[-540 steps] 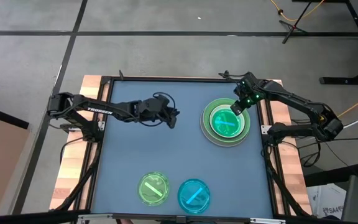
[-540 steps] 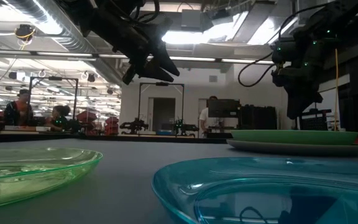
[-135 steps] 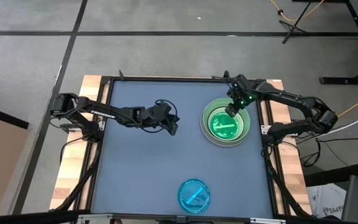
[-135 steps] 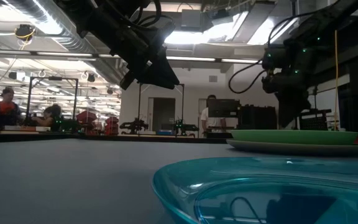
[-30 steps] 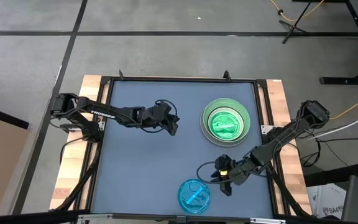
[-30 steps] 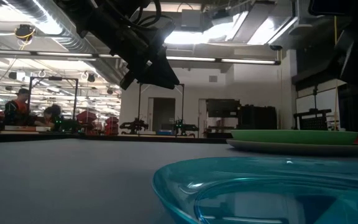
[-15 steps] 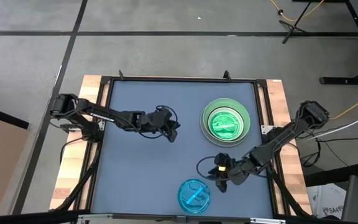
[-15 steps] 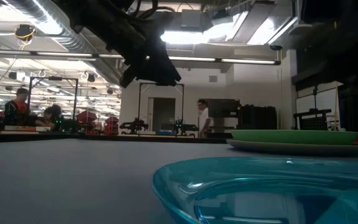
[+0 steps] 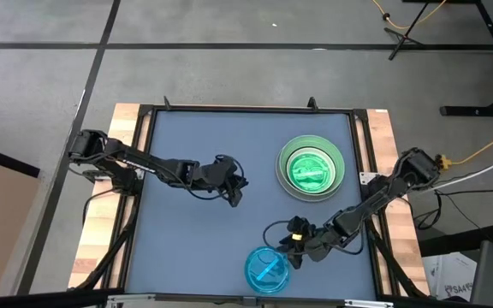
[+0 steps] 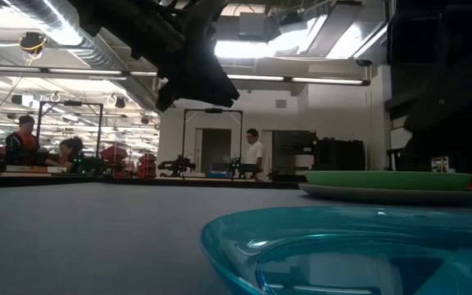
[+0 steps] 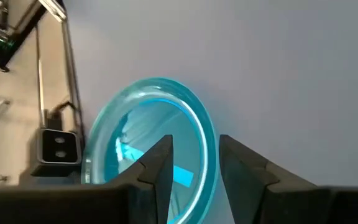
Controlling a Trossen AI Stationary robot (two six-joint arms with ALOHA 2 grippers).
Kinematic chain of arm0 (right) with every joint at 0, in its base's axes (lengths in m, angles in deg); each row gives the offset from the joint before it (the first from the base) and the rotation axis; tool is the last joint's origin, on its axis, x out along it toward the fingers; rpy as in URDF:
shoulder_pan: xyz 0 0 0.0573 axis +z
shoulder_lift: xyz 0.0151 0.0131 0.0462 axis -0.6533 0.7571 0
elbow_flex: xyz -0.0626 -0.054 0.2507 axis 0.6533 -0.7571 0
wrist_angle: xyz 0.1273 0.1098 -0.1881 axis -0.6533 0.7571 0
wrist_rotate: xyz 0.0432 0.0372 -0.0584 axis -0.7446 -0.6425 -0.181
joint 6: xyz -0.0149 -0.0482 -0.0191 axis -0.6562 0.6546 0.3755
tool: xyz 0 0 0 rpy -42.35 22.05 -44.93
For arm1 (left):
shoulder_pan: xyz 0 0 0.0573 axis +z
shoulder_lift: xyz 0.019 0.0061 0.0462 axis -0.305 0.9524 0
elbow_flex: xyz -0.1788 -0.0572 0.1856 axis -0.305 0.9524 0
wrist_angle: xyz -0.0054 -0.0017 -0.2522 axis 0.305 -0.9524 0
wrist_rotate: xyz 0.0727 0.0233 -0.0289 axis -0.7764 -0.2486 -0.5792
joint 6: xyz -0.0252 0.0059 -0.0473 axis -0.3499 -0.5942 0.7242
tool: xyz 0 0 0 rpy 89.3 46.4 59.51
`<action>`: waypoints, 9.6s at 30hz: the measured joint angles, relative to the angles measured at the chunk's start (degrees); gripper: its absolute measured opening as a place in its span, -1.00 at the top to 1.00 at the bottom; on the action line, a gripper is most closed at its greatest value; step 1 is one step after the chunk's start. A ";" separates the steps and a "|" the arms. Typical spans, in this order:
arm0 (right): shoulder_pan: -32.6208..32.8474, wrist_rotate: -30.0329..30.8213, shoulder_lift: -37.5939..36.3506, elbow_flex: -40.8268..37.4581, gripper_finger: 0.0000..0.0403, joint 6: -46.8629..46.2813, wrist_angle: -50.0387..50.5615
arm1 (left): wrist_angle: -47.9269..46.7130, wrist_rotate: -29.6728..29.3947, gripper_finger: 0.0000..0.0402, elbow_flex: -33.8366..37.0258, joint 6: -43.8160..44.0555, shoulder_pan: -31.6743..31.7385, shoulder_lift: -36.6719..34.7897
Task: Stack plastic plates
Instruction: Stack the small light blue plate on the small light green plate, then return to Home Position
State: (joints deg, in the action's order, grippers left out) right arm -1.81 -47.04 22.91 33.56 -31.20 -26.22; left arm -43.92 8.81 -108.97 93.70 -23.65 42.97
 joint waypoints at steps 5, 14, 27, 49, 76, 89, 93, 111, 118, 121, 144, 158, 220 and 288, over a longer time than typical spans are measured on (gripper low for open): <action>0.00 -0.30 2.64 0.00 0.41 -0.08 -2.26 | 0.00 -0.02 0.65 0.00 0.02 -1.21 0.00; 0.00 -0.82 5.10 0.00 0.41 -0.10 -2.37 | 0.00 -0.07 0.65 0.00 0.02 -2.94 0.00; 0.07 -2.23 6.76 0.02 0.41 0.28 -4.97 | 0.00 -0.81 0.65 0.00 0.02 -3.59 0.00; 0.04 -4.66 10.23 0.04 0.55 0.43 -8.29 | 0.00 -0.92 0.65 0.00 0.04 -3.59 0.00; -0.01 -5.36 9.73 0.00 0.99 0.38 -8.14 | -0.02 -0.96 0.65 0.00 0.04 -3.59 0.00; -0.78 -5.00 4.04 -0.02 1.00 0.47 -4.00 | 0.00 -1.89 0.65 0.00 0.04 -3.57 0.00; -2.24 -4.07 0.23 -0.02 1.00 0.71 1.16 | 0.00 -1.92 0.65 0.00 0.02 -3.57 0.00; -14.61 -4.68 -22.72 -0.02 1.00 12.13 23.78 | 0.00 -1.93 0.65 0.00 0.04 -3.57 0.00; -19.59 -4.59 -31.18 -0.02 1.00 14.15 34.43 | 0.00 -1.97 0.65 0.00 0.04 -3.57 0.00; -21.92 -4.53 -34.05 -0.02 1.00 15.38 38.51 | 0.00 -1.97 0.65 0.00 0.04 -3.57 0.00; -50.20 -7.99 -38.99 0.00 1.00 33.27 56.44 | -0.02 -2.05 0.65 0.00 0.04 -3.57 0.00; -71.08 -20.23 -38.87 0.00 1.00 53.01 56.34 | -0.02 -2.04 0.65 0.00 0.02 -3.57 0.00; -73.83 -28.66 -30.84 0.00 1.00 57.36 56.12 | -0.02 -3.56 0.65 0.00 0.02 -3.57 0.00; -73.88 -19.54 -27.10 -0.04 0.42 57.39 55.80 | 0.98 -2.82 0.65 0.00 -2.16 -3.43 0.00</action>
State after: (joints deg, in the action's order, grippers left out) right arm -75.69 -66.59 -4.19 33.51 26.19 29.57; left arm -42.93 5.99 -108.97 91.54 -27.08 42.97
